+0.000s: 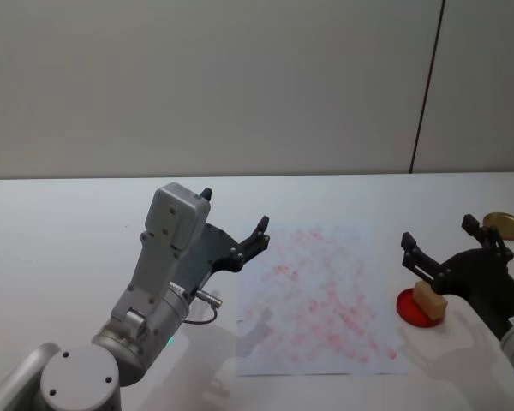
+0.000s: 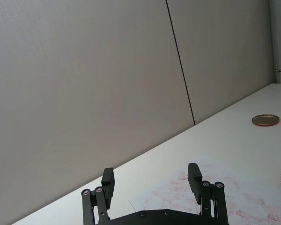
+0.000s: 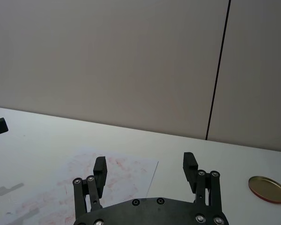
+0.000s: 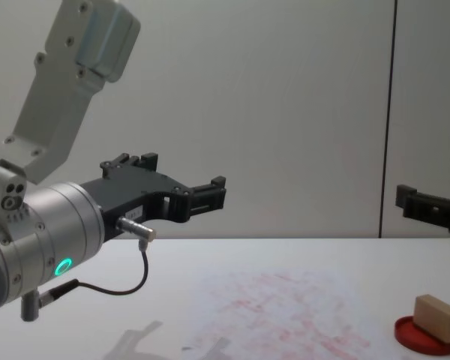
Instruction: Use the one hand to pick up the stamp and affix it onto the A4 paper.
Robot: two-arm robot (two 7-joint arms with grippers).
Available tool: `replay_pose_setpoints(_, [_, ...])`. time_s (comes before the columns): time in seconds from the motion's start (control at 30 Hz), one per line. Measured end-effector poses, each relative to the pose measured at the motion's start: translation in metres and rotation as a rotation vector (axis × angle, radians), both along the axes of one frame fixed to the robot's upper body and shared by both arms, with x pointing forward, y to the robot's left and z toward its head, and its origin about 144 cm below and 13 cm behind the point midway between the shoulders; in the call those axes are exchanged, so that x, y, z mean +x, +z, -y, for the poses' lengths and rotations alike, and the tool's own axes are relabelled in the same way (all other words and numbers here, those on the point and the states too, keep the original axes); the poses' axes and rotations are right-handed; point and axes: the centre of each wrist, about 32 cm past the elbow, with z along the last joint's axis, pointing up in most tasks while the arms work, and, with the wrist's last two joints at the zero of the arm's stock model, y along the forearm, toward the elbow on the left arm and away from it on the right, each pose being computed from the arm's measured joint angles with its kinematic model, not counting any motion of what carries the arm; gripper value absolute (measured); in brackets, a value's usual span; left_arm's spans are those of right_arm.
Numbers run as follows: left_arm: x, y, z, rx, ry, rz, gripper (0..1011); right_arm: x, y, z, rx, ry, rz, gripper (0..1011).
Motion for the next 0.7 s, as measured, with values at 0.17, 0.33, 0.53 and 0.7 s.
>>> replay_pose_setpoints(0.17, [0.0,0.0,0.0,0.0,0.0,0.0,993,0.0,0.0,0.0,0.0,0.0,0.0,1001])
replay_pose_setpoints(0.33, [0.0,0.0,0.0,0.0,0.0,0.0,993,0.0,0.0,0.0,0.0,0.0,0.0,1001])
replay_pose_setpoints(0.53, [0.0,0.0,0.0,0.0,0.0,0.0,993,0.0,0.0,0.0,0.0,0.0,0.0,1001])
replay_pose_setpoints(0.7, [0.0,0.0,0.0,0.0,0.0,0.0,993,0.0005,-0.0001,0.0004,-0.001,0.0,-0.002,1001])
